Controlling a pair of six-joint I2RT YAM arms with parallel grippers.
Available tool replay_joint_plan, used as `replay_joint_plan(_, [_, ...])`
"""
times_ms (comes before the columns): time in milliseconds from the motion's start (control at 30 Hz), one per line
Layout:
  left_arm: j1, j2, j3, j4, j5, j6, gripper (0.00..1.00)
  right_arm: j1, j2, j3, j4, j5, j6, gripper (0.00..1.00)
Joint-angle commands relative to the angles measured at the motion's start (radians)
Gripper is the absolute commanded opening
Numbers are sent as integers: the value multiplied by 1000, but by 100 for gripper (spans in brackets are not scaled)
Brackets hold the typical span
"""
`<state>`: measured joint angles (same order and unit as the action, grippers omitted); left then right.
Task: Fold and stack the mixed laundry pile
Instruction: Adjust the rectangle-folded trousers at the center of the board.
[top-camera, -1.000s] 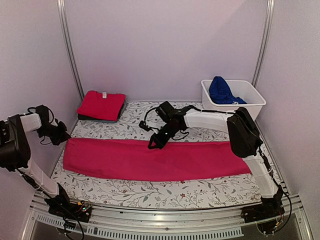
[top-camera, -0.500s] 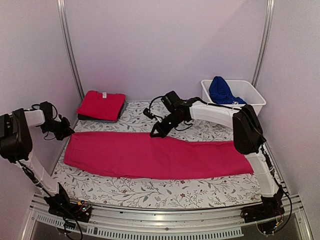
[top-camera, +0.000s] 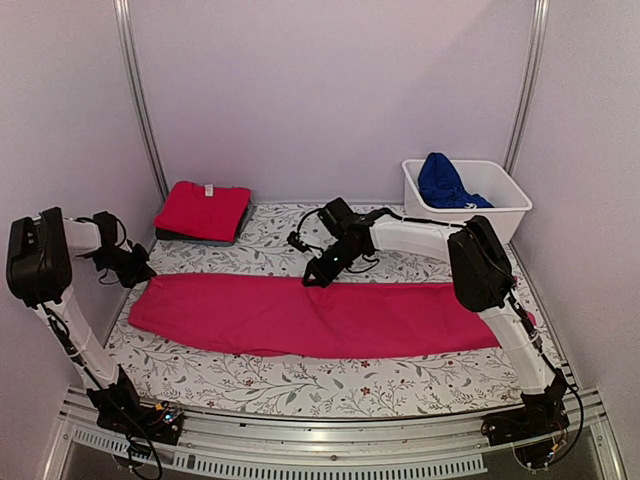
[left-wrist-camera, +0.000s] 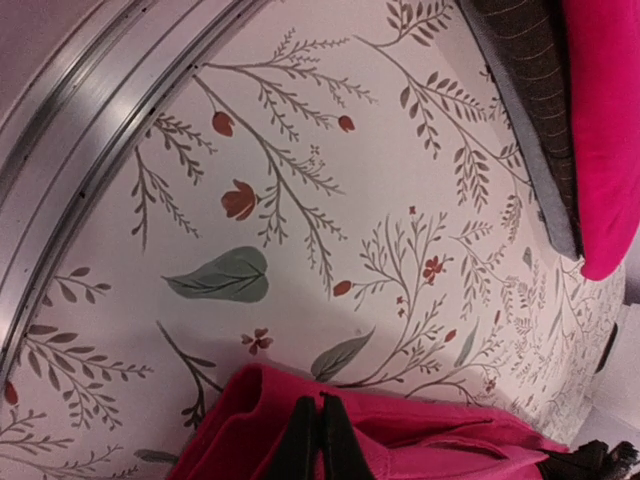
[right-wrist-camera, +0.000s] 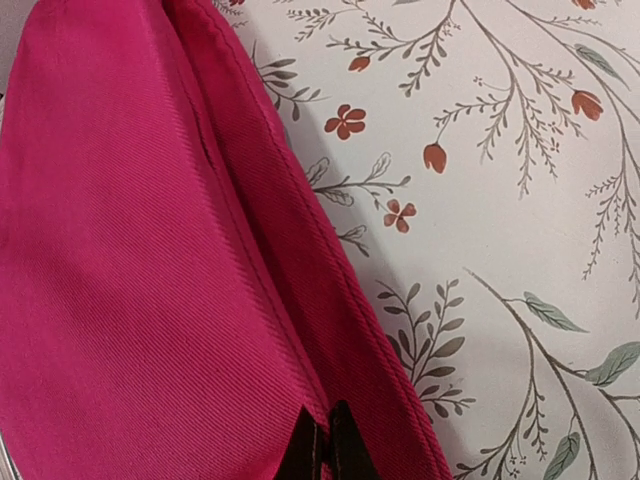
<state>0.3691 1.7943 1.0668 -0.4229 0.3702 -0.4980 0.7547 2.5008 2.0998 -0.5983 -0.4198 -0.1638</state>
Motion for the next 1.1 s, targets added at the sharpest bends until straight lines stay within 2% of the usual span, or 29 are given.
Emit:
replay_joint_plan(0, [5,20,60,32,-59,9,0,-13,12,43,-7,95,16,0])
replay_joint_plan(167, [6,-11,59,17,-74,22,0,-9,-34,43,5,106,11,0])
replay_joint_plan(333, [8,2,35,25,-74,25,0,-9,-1,44,-8,139,5,2])
replay_joint_plan(367, [8,3,33,26,-83,23,1,-9,4,45,-8,152,5,5])
replay_joint_plan(400, [8,4,32,27,-93,20,6,-9,8,48,-12,169,6,16])
replay_joint_plan(467, [12,4,43,19,-100,14,28,-9,3,50,-30,215,15,30])
replay_joint_plan(533, [10,-19,63,10,-98,18,39,-19,-26,46,-62,250,28,46])
replay_joint_plan(600, [-18,-73,76,10,-107,49,46,-39,-66,24,-108,255,56,52])
replay_joint_plan(667, [-77,-128,98,-16,-141,91,54,-66,-147,-61,-131,247,101,58])
replay_joint_plan(767, [-203,-168,131,-72,-137,151,59,-112,-329,-272,-107,181,150,63])
replay_joint_plan(933, [-403,-159,130,-92,-41,209,60,-219,-608,-593,-89,75,246,63])
replay_joint_plan(1067, [-578,-108,126,-86,6,245,60,-371,-783,-794,-93,4,285,61])
